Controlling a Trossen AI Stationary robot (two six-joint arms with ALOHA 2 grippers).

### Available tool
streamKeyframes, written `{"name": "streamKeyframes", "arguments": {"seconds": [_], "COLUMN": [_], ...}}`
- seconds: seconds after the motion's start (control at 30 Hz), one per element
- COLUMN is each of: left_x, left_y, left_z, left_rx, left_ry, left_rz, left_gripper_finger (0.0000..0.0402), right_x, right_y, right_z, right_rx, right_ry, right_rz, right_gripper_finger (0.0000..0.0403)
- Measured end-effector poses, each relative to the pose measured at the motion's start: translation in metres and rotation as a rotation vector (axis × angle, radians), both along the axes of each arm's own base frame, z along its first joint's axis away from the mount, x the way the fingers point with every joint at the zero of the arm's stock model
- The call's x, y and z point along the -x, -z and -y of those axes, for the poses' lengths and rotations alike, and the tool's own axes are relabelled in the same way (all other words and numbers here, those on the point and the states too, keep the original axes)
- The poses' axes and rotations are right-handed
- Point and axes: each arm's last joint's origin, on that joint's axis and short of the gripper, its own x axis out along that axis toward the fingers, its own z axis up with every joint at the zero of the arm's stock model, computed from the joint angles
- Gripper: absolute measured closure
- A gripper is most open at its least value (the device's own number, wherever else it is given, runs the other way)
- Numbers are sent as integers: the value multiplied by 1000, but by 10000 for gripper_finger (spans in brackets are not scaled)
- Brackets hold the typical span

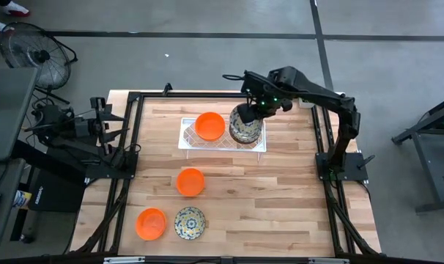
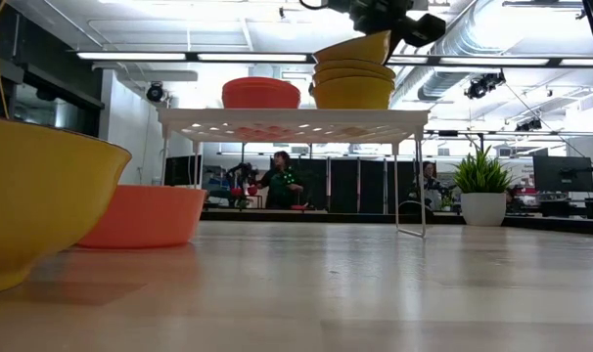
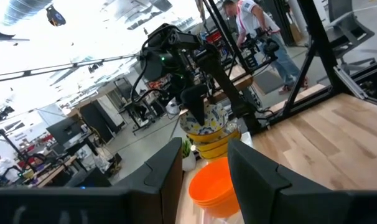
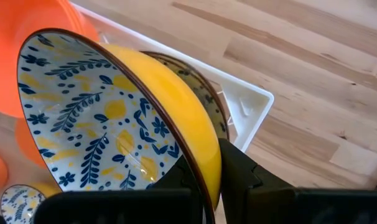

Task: Pick & Place Mini bowls
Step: Stack the yellow patterned bowl on top of the other yellow patterned bowls on the shelf

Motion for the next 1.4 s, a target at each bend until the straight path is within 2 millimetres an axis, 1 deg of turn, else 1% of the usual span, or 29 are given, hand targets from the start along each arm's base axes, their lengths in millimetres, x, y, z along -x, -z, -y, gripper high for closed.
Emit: {"name": "streamKeyframes", "arguments": {"seconds": [0.27, 0.57, 1.03, 1.17, 1.4], "left_x": [0, 0, 0, 0, 0], "left_y": [0, 0, 0, 0, 0], "left_z": [0, -1, -1, -1, -1], "left_rx": [-1, 2, 10, 17, 18], "left_ry": [-4, -29, -30, -29, -30], "left_rz": [-5, -5, -4, -4, -4], "left_gripper_finger": [277, 277, 277, 277, 277], "right_x": [-6, -20, -22, -21, -18], "right_y": [6, 23, 24, 23, 18], "right_z": [0, 2, 2, 1, 0], "right_rx": [-5, -29, -44, -46, -51], "right_ry": [7, -30, -27, -27, -30], "right_rz": [-21, -68, -61, -58, -37], "right_gripper_finger": [387, 387, 371, 357, 315]}}
